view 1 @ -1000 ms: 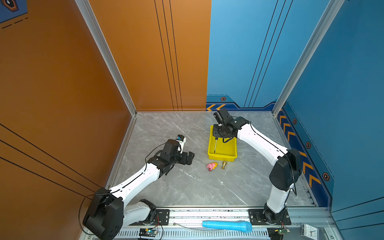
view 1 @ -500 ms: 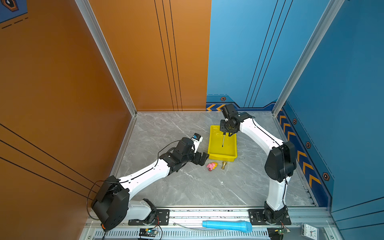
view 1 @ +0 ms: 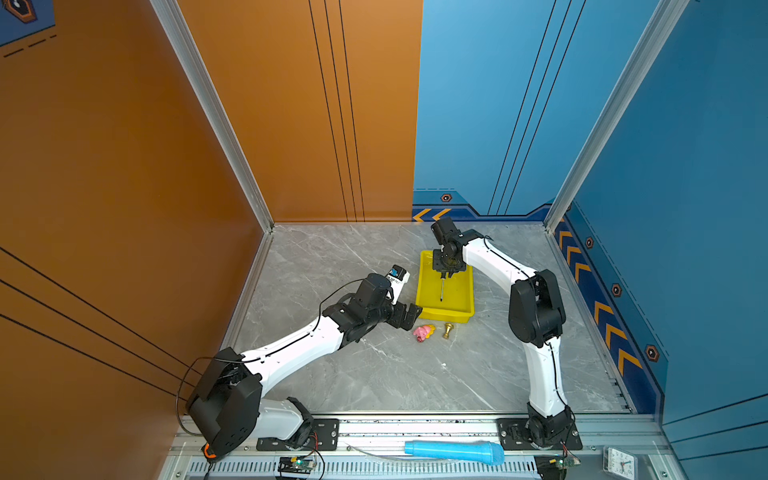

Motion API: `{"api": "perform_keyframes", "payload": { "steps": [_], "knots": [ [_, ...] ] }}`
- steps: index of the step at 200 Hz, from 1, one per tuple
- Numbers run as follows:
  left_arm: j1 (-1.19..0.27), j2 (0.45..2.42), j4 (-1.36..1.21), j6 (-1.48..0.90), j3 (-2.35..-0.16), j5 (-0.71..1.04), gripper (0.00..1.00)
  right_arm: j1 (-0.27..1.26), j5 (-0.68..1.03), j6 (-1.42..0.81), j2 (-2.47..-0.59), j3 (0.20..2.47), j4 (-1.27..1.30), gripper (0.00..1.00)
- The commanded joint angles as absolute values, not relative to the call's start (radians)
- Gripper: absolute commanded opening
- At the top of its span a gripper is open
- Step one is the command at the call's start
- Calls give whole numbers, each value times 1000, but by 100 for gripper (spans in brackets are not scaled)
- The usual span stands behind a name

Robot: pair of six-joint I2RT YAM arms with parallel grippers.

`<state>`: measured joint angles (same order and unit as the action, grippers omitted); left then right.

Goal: Put the screwdriver in the bin
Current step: 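Lift the screwdriver with the right gripper and carry it over the yellow bin, then lower the screwdriver into the bin and open the right gripper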

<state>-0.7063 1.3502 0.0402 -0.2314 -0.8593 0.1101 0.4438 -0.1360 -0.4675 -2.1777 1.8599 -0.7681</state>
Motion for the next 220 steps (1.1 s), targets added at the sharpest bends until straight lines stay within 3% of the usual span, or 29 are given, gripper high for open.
{"api": "perform_keyframes", "payload": {
  "steps": [1,147,220],
  "knots": [
    [-712,1356,46,-216,-884,114,98,443,-158,-454,-2205,1885,-762,0],
    [-710,1316,47,-229,-851,72,98,449,-164,-466,-2310,1882,-762,3],
    [-712,1278,53,-239,-844,16,98,460,-187,-469,-2286,1890,-755,38]
  ]
}}
